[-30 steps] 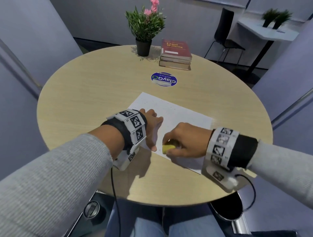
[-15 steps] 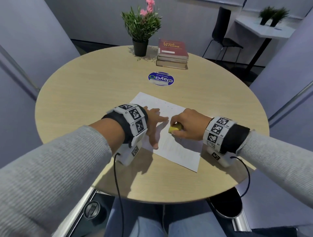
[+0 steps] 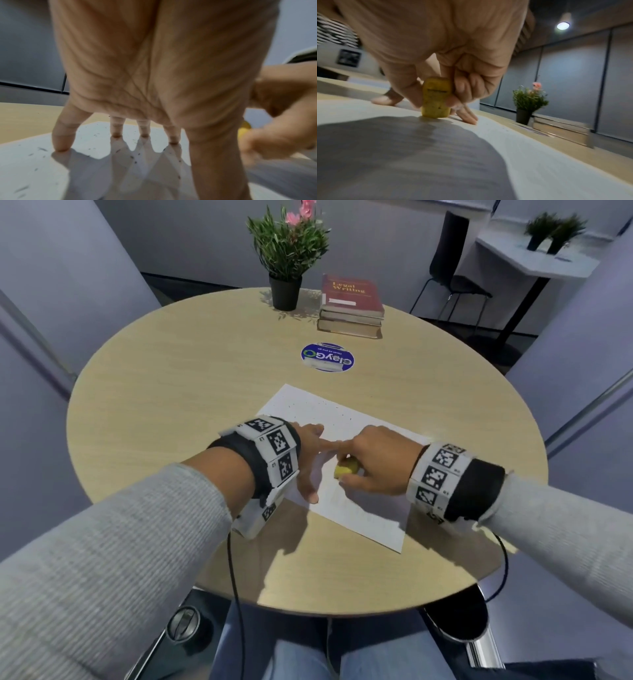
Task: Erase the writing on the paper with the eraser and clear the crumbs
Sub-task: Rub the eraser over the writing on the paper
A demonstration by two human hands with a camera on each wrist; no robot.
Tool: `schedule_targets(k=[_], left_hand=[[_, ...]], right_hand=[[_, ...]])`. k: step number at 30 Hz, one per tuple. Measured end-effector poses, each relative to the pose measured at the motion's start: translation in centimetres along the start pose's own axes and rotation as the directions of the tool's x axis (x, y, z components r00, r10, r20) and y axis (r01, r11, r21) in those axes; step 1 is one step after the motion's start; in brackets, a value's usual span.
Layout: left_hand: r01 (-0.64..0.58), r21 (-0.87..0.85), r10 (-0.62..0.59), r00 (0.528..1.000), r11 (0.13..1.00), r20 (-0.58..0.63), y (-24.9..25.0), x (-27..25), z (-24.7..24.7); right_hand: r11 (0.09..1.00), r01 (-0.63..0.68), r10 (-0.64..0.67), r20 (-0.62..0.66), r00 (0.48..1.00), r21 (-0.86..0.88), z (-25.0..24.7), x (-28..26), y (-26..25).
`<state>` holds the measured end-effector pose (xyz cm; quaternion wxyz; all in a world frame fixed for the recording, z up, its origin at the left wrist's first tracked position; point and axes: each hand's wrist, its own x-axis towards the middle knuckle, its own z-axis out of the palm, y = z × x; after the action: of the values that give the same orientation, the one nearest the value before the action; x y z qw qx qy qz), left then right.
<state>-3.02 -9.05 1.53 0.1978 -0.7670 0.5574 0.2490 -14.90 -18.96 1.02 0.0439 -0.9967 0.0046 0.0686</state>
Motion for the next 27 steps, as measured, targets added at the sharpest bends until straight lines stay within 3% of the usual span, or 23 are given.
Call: schedule_targets(k=[3, 8, 12, 17, 21, 25, 27], left_hand=[[0.015, 0.007, -0.016, 0.999, 1.0, 0.035, 0.0, 0.1, 0.0], [-0.006, -0.007, 0.006, 1.0, 1.0, 0.012, 0.0, -0.5, -0.2], [0.016, 0.027, -0.017, 0.999, 1.0, 0.038, 0.2, -0.2, -0.1], [-0.059, -0.01, 0.059, 0.998, 0.998, -0.019, 0.3, -1.1, -0.2], [0.001, 0.022, -0.002, 0.999, 1.0, 0.037, 0.4, -0.6, -0.4], [-0.034, 0.011, 0.034, 0.999, 0.999, -0.026, 1.1, -1.2, -0.7], [-0.043, 0.022, 0.043, 0.998, 0.999, -0.036, 1.0, -1.1, -0.7]], right_hand=[[0.994, 0.111, -0.111, 0.084, 0.99, 0.004, 0.7, -0.7, -2.3], [1.0, 0.006, -0.006, 0.006, 1.0, -0.004, 0.1, 0.4, -0.1], [0.99, 0.135, -0.137, 0.089, 0.987, 0.028, 0.9, -0.6, -2.7], [1.0, 0.011, -0.011, -0.003, 1.0, 0.022, -0.3, 0.2, -0.1], [0.988, 0.127, -0.135, 0.088, 0.987, 0.093, 0.8, -1.0, -2.6], [0.996, -0.043, 0.044, -0.003, 0.999, 0.077, -0.2, 0.6, 0.2], [0.997, -0.031, 0.032, -0.014, 0.999, 0.066, 0.1, 0.5, 0.2]])
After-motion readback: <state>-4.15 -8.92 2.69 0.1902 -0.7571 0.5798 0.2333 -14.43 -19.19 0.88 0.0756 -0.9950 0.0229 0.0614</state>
